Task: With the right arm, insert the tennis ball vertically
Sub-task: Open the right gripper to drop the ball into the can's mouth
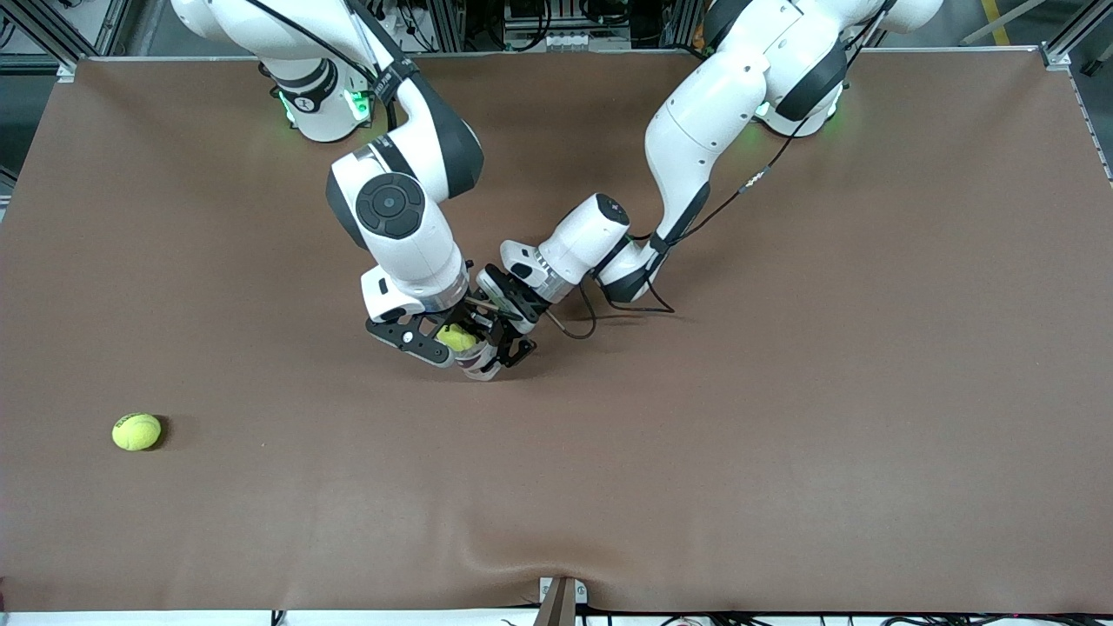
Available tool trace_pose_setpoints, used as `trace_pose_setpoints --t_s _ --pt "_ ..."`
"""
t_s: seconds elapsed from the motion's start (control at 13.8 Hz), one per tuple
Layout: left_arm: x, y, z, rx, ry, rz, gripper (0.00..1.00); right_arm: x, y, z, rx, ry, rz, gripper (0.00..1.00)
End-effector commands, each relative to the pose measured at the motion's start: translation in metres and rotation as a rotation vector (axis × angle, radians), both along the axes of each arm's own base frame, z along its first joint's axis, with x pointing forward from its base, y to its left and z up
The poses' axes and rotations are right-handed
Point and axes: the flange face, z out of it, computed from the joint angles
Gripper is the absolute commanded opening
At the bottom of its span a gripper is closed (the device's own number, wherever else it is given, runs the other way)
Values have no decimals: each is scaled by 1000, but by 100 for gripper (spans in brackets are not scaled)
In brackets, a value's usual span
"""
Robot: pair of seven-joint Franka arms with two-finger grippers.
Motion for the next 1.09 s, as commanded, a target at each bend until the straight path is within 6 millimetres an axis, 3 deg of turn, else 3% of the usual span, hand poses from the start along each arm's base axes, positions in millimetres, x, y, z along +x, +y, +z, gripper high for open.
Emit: trace_pose_setpoints --t_s 0.0,0.07,0.29,0.51,0.73,0.8,1.02 --pt "-1 -2 -9 -11 6 17 76 -2 -1 2 -6 1 -16 79" --pt "-1 -2 -10 -10 7 17 76 0 -4 2 -8 4 -20 89" --pt "-1 -2 -10 -11 8 19 76 0 -5 2 -10 7 -22 100" --pt "0 -2 -9 -12 8 20 76 0 -5 2 -12 10 -20 100" --pt "0 -2 -9 -12 8 20 77 1 -13 19 -25 27 -19 100" --pt "0 -2 -9 -12 8 20 77 3 -22 33 -28 33 -18 100" --pt "0 -1 -9 -12 8 22 77 20 -93 70 -49 72 85 100"
